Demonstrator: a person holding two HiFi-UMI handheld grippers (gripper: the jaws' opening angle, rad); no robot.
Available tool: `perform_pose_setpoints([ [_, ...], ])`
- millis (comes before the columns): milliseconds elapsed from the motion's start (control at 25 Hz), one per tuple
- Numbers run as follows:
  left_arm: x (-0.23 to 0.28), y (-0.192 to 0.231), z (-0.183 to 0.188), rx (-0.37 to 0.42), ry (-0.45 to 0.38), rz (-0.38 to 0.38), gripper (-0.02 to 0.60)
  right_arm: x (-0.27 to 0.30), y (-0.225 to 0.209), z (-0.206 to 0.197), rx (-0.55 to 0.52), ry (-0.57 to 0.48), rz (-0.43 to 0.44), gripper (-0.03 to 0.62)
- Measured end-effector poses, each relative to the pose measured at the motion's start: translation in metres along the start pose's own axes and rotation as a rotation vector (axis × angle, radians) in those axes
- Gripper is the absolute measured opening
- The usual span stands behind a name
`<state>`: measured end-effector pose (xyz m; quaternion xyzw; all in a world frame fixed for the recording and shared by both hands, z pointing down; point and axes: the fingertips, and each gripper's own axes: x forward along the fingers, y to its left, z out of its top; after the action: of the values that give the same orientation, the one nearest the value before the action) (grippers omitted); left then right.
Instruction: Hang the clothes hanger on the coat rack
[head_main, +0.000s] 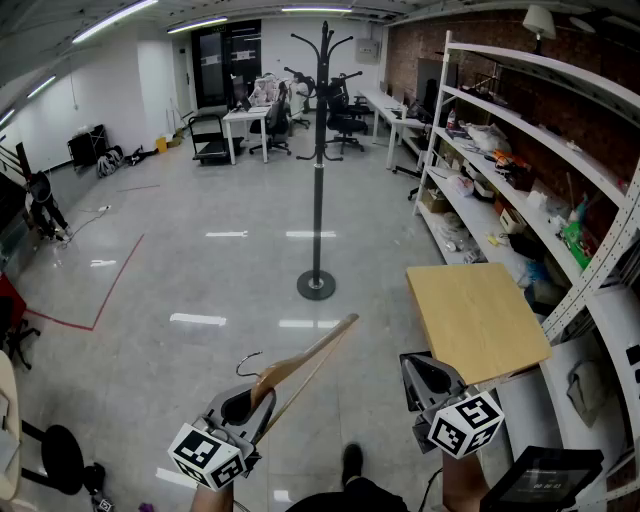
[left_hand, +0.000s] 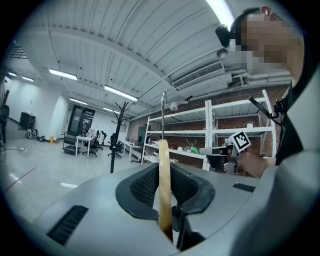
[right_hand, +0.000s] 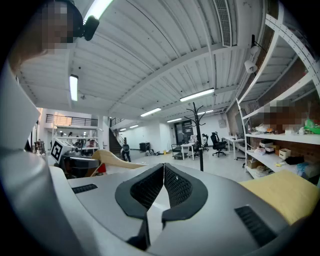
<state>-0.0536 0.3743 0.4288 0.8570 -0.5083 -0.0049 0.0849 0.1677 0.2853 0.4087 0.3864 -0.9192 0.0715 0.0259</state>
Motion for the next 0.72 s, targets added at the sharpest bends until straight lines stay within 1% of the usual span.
perform_pose_setpoints([
  [200,0.055,0.006,0.013,-0.008,-0.013,-0.006,0.052,0.025,-0.054,0.015,0.007,-0.011,0.008,0.008],
  [400,0.102,0.021,0.024,0.000,-0.009,0.030,0.052,0.056,-0.096,0.025,0.005,-0.014,0.045,0.008],
  [560,0.142,0.028,0.032,0.006,0.003,0.029,0.052,0.075,-0.130,0.032,0.016,-0.027,0.061,0.008],
  [720,0.174,0.034,0.041,0.009,-0.008,0.012,0.052,0.090,-0.160,0.033,0.020,-0.027,0.063,0.008],
])
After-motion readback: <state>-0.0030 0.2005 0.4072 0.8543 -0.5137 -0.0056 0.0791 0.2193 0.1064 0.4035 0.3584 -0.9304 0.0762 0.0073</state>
